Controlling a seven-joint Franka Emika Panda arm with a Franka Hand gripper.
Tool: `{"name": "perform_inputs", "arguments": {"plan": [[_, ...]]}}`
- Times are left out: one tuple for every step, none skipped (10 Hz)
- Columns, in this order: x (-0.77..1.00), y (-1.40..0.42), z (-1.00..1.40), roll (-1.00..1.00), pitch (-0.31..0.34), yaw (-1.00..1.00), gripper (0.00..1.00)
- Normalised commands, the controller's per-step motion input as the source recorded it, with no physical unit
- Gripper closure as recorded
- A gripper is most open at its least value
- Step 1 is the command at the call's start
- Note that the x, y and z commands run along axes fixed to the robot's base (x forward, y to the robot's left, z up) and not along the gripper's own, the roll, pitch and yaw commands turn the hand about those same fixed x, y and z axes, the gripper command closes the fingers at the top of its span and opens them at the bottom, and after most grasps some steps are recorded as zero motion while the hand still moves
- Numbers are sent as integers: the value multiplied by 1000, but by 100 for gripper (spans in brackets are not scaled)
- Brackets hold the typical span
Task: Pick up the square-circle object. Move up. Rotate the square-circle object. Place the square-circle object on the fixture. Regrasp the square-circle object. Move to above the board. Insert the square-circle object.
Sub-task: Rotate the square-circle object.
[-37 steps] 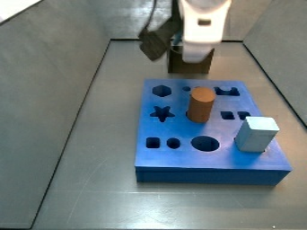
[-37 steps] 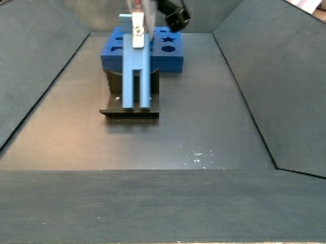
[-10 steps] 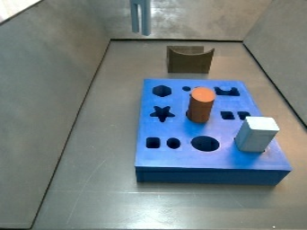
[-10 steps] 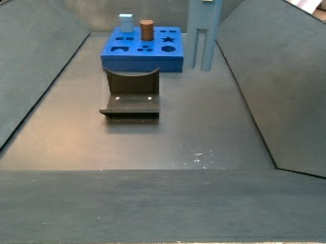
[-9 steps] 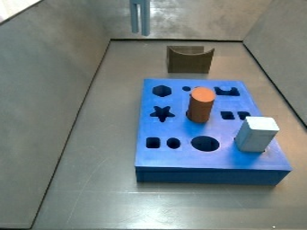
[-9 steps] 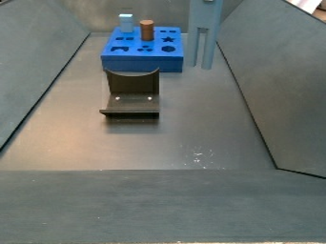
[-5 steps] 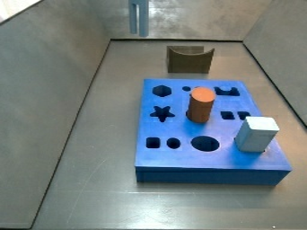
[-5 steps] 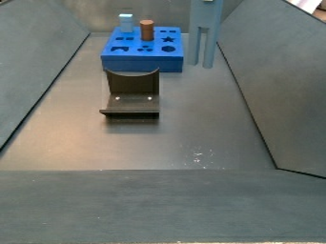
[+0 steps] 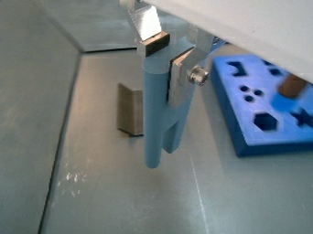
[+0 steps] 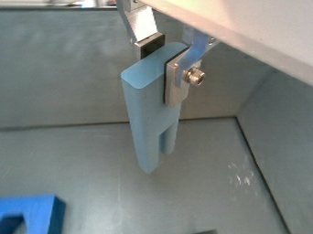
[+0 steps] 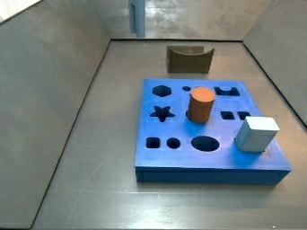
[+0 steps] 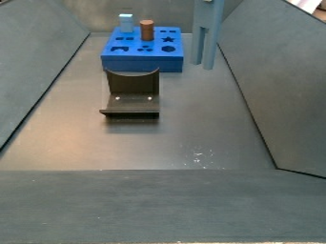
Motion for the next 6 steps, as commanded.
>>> {"name": "perform_inputs", "arguments": {"plan": [[-28,19,18,-100,36,-1000,100],[-26,18,20,-134,47,-991,100],[-26,18,21,-134,47,-831,100],[-23,18,23,-134,45,-496,100],[-20,17,25,-134,43,-303,100],[0,0,0,-92,28,-1000,100]]}}
